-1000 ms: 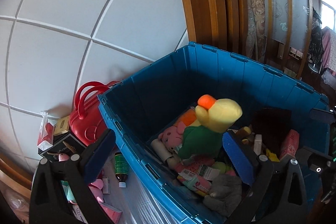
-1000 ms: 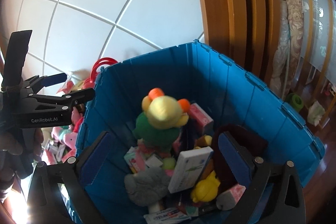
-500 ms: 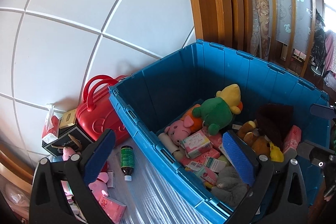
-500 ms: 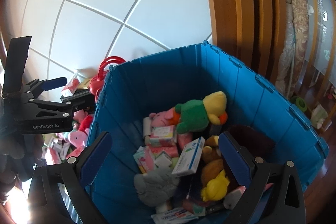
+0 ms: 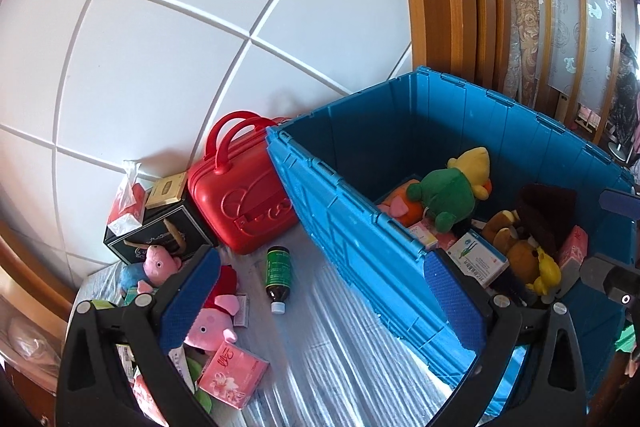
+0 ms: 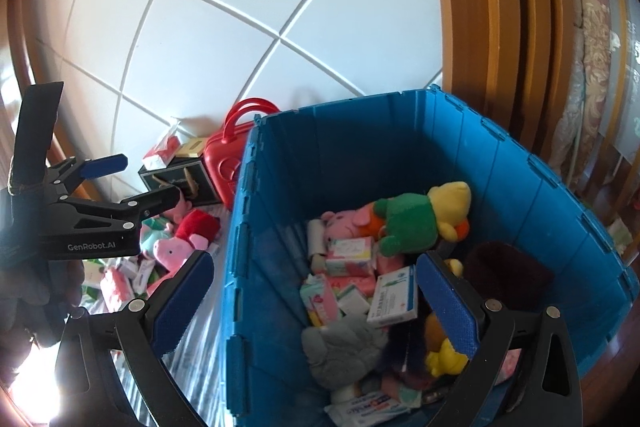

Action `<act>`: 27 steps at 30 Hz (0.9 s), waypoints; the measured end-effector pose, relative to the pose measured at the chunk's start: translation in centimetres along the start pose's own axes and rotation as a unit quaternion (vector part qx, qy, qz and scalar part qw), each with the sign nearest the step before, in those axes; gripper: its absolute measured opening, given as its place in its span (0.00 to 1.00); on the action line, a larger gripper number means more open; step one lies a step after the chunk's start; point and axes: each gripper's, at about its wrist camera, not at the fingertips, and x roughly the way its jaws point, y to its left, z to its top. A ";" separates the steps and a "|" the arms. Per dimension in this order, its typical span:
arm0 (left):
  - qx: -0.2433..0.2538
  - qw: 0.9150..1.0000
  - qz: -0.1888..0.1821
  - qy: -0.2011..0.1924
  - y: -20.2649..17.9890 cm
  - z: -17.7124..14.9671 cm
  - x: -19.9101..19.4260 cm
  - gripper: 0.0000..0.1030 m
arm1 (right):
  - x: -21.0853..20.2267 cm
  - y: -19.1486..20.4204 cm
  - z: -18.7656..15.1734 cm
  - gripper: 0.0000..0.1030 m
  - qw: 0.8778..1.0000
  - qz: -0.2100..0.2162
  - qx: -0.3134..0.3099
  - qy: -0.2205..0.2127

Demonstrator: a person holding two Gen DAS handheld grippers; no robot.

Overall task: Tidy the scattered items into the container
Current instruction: 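Move both empty grippers back to the pile on the bed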

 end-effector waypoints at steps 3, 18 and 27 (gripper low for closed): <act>-0.013 1.000 0.010 0.005 2.3 -1.5 -0.7 1.00 | 0.4 2.1 -0.2 1.00 1.000 0.009 -0.011 0.004; -0.078 0.994 0.057 0.045 14.5 -10.5 -2.8 1.00 | 3.6 14.5 -1.4 1.00 0.996 0.052 -0.067 0.030; -0.111 0.987 0.079 0.081 20.8 -16.6 -3.1 1.00 | 6.2 21.2 -3.9 1.00 0.990 0.081 -0.099 0.056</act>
